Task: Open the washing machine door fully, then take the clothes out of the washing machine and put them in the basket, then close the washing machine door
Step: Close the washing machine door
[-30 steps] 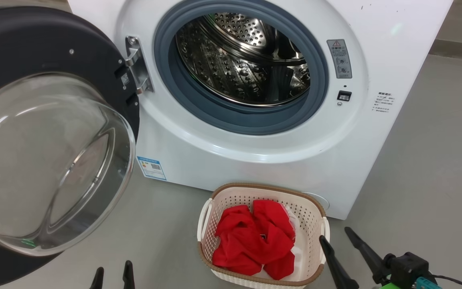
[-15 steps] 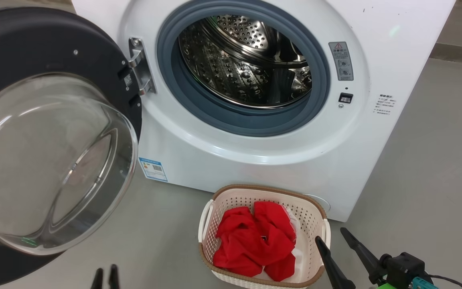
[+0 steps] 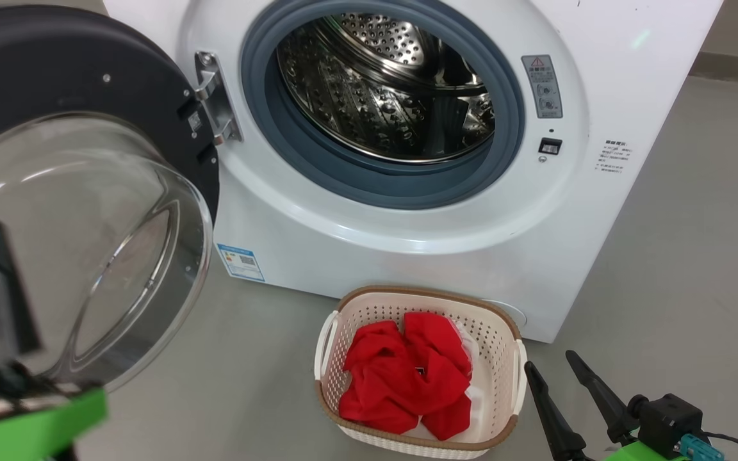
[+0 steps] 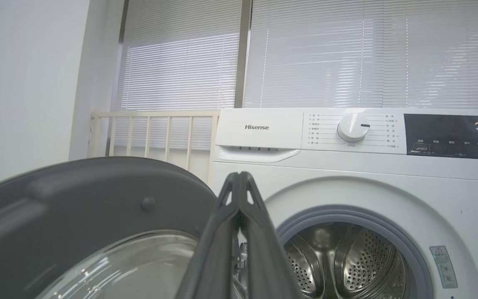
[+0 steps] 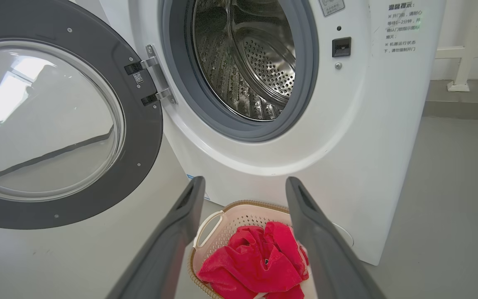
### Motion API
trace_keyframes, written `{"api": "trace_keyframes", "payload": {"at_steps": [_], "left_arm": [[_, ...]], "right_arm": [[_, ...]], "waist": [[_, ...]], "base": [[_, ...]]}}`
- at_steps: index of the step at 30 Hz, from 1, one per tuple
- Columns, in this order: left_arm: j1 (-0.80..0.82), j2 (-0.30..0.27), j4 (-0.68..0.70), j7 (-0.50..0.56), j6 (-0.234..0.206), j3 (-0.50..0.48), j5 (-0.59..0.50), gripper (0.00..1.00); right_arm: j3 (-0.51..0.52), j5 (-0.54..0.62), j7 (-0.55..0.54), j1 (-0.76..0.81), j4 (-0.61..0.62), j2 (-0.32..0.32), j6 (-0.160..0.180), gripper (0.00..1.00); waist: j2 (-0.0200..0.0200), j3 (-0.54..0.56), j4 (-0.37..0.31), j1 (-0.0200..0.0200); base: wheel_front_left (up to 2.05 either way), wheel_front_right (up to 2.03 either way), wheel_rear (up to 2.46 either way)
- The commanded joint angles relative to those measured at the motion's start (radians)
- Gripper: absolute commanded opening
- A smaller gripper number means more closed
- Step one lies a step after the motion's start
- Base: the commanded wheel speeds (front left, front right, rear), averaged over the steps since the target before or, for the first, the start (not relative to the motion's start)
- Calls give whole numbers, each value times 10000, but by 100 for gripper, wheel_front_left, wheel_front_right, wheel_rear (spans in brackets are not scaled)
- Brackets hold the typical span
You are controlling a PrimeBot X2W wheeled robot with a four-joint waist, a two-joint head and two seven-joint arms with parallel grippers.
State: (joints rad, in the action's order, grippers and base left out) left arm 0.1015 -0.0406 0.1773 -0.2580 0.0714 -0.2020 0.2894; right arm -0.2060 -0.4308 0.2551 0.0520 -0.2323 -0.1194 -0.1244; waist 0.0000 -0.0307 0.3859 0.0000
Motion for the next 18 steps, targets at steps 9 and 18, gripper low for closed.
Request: {"api": "trace_keyframes", "payload": {"at_steps": [9, 18], "left_arm": [[2651, -1066, 710, -38, 471, -2250, 527, 0], [4727, -2473, -2116, 1325, 125, -4371, 3335, 0]], "right_arm": [[165, 100, 67, -252, 296, 213, -63, 100], [461, 143, 67, -249, 313, 409, -63, 100]], "waist": [[0, -221, 37, 0], [0, -325, 288, 0]], "base": [[0, 0, 0], [0, 0, 0]]}}
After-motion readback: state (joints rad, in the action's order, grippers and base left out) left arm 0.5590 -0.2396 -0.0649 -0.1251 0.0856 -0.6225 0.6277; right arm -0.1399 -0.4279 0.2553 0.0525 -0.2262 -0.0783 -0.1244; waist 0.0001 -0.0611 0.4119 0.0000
